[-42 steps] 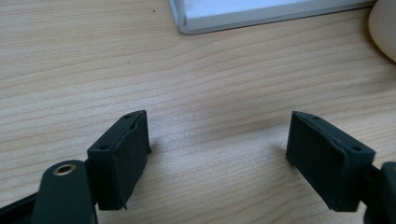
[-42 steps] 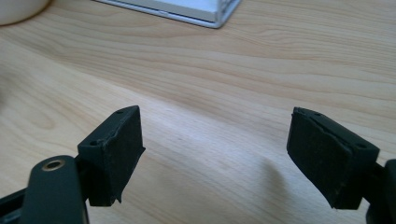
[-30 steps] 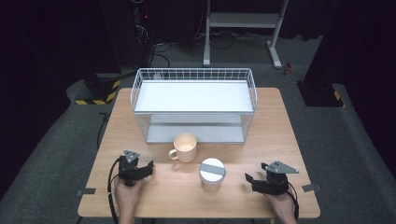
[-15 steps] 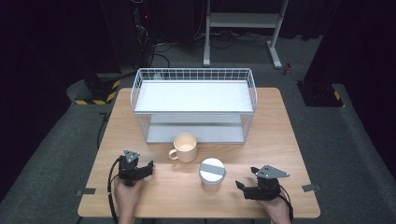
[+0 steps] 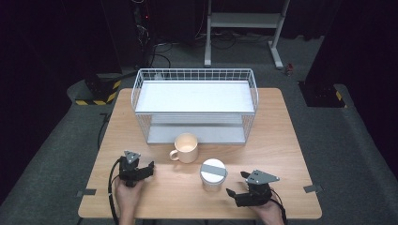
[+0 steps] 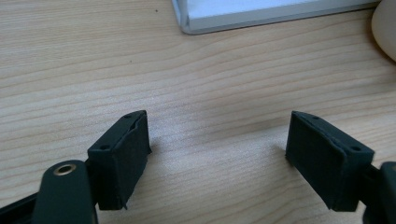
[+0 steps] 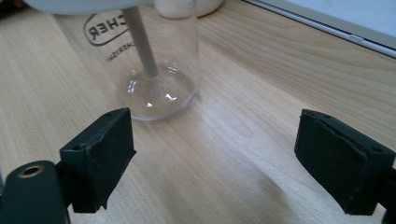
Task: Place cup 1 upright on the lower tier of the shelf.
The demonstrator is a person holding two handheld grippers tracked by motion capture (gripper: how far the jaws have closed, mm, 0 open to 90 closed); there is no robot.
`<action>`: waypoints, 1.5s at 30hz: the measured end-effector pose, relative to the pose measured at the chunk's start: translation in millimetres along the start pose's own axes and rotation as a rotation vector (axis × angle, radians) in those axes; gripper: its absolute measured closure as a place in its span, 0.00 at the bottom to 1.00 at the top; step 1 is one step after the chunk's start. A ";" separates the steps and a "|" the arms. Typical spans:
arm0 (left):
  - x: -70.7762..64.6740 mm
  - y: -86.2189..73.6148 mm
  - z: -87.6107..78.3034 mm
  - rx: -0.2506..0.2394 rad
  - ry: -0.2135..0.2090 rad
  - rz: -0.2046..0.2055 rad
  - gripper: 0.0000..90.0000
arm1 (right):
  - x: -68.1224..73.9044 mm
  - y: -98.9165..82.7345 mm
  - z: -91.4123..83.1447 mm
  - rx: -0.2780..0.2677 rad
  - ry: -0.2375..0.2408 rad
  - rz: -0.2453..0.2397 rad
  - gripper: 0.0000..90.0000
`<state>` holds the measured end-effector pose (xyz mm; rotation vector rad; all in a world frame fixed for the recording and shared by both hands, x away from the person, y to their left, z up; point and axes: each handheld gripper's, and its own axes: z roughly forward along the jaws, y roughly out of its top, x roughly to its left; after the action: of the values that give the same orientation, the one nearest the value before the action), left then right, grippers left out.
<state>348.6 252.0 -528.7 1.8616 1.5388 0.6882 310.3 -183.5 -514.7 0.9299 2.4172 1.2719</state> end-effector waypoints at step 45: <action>-0.1 0.0 0.0 0.001 0.002 0.000 0.24 | 34.9 45.5 44.4 -0.048 0.075 -0.105 0.15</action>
<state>348.6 251.9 -528.7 1.8618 1.5406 0.6903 324.5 -113.6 -501.5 0.7447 2.4444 1.3434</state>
